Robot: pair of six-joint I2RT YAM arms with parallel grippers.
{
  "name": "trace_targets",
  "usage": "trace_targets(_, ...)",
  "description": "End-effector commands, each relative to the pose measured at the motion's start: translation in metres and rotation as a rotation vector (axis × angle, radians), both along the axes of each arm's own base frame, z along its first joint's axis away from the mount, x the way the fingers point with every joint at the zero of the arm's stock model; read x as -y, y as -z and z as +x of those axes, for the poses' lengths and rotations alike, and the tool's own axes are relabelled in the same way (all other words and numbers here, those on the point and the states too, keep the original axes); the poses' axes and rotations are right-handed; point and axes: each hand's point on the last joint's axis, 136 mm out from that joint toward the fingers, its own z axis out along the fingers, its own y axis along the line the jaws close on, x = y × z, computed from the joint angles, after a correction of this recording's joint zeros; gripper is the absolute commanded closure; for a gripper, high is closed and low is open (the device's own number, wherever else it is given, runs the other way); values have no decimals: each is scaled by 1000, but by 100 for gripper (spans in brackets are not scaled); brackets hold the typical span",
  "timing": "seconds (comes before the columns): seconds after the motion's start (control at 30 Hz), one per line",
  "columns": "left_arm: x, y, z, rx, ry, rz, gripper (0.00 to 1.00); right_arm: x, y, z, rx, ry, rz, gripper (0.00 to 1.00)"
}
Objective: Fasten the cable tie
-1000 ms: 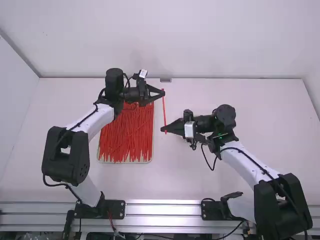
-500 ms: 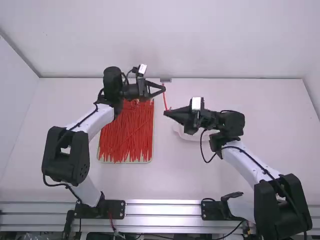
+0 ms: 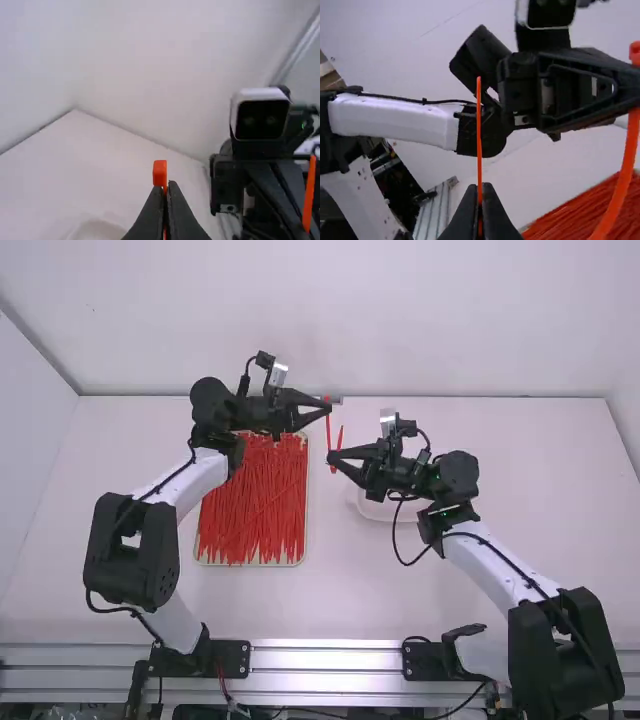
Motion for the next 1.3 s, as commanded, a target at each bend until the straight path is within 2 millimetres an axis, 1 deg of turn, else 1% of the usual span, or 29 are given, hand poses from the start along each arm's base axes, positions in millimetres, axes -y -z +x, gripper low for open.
trace_targets(0.0,2,-6,-17,172,91,38,98,-8,-12,-1,-49,-12,33,100)
trace_targets(0.2,2,-2,-24,319,131,57,99,-18,-15,-7,-112,-29,56,100)
trace_targets(0.37,-5,-7,-23,396,118,57,99,-23,-15,-11,-182,-53,68,100)
trace_targets(0.57,-7,-12,-40,549,180,67,98,-22,-14,-8,-265,-51,84,100)
trace_targets(0.73,-7,-19,-46,618,179,63,98,-32,-5,-8,-342,-42,71,100)
trace_targets(0.9,-8,-20,-47,647,173,63,99,-42,-5,-11,-355,-32,83,100)
trace_targets(1.07,-8,-16,-51,677,174,61,99,-38,-6,-5,-362,-11,91,100)
trace_targets(1.27,-15,-11,-54,740,152,65,99,-33,-6,0,-362,8,95,100)
